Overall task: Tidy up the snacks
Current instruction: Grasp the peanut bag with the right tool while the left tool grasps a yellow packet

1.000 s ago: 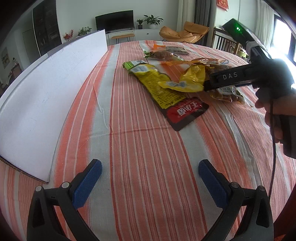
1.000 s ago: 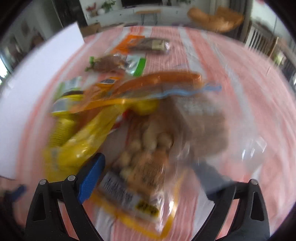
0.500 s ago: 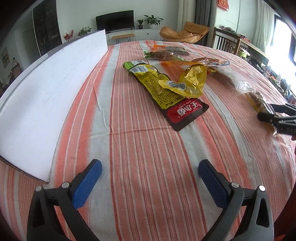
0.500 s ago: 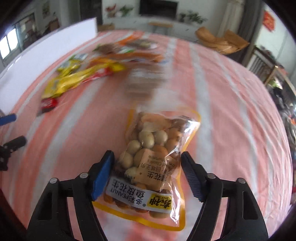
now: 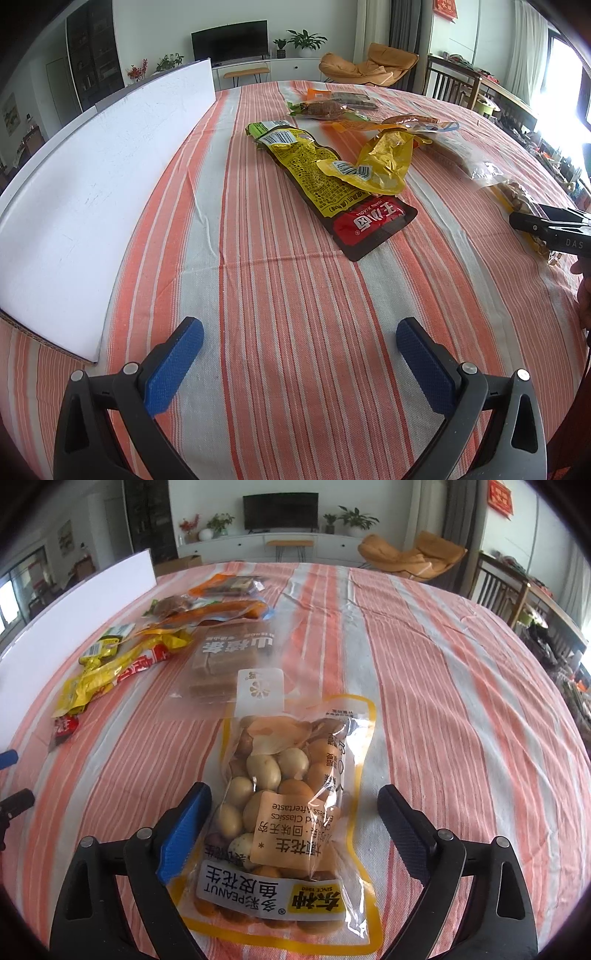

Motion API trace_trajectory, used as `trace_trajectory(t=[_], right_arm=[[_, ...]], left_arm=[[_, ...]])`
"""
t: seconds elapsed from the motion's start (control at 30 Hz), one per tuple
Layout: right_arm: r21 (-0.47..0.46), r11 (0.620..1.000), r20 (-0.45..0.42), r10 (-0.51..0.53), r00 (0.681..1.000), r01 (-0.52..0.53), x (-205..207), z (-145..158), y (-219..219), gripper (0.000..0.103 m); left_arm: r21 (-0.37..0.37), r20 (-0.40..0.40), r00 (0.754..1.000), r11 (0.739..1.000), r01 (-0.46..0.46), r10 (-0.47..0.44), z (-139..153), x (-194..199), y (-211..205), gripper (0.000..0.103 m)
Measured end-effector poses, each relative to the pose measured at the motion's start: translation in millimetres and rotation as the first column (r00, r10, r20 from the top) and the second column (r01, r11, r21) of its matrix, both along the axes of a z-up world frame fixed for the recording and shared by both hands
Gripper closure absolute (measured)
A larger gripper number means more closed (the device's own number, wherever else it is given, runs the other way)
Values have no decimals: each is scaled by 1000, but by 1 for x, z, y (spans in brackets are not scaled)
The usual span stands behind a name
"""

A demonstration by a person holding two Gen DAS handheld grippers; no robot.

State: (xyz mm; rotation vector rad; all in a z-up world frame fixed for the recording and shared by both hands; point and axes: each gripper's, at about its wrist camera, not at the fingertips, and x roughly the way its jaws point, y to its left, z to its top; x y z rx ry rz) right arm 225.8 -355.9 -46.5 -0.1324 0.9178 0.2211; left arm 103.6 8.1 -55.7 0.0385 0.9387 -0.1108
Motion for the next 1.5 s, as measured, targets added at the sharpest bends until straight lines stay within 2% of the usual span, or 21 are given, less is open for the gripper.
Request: trace_trajectory(t=[0.9,1.03,1.07,1.13,1.2,1.3,1.4,1.47,1.5], right_arm=[[1,1000,0,-1,1000,1,3,-1,1,10],[1,1000,0,-1,1000,1,2,-1,1,10],[2,1000,0,-1,1000,1,2,-1,1,10],[3,1000,0,-1,1000,1,2,-1,1,10],[4,1000,0,-1,1000,1,2,-1,1,10],[4,1000,0,-1,1000,1,2,-1,1,10],[4,1000,1,-1,1000,1,2,-1,1,10],[4,1000,1,-2,1000,2,2,-1,0,10],[4,1000,1,-2,1000,2,2,-1,0,10]], left_arm=[[-2,-1,1000,1000,5,-5,0,0,1,0],[-5,-41,998,999,40,-41,3,2,1,1],[-22,-55,998,999,39,-40,7,4,0,2],[-99,-28,996,992,84,-87,29,7,-8,2],[-99,2,990,985,143,-144,48,16,-23,2],[0,-14,970,970,242,-242,62,52,-56,2],[80,-63,966,964,255,-250,55,107,-78,9],[85,-121,963,964,252,-241,45,140,-86,13],[74,-148,961,967,245,-232,39,150,-87,21]])
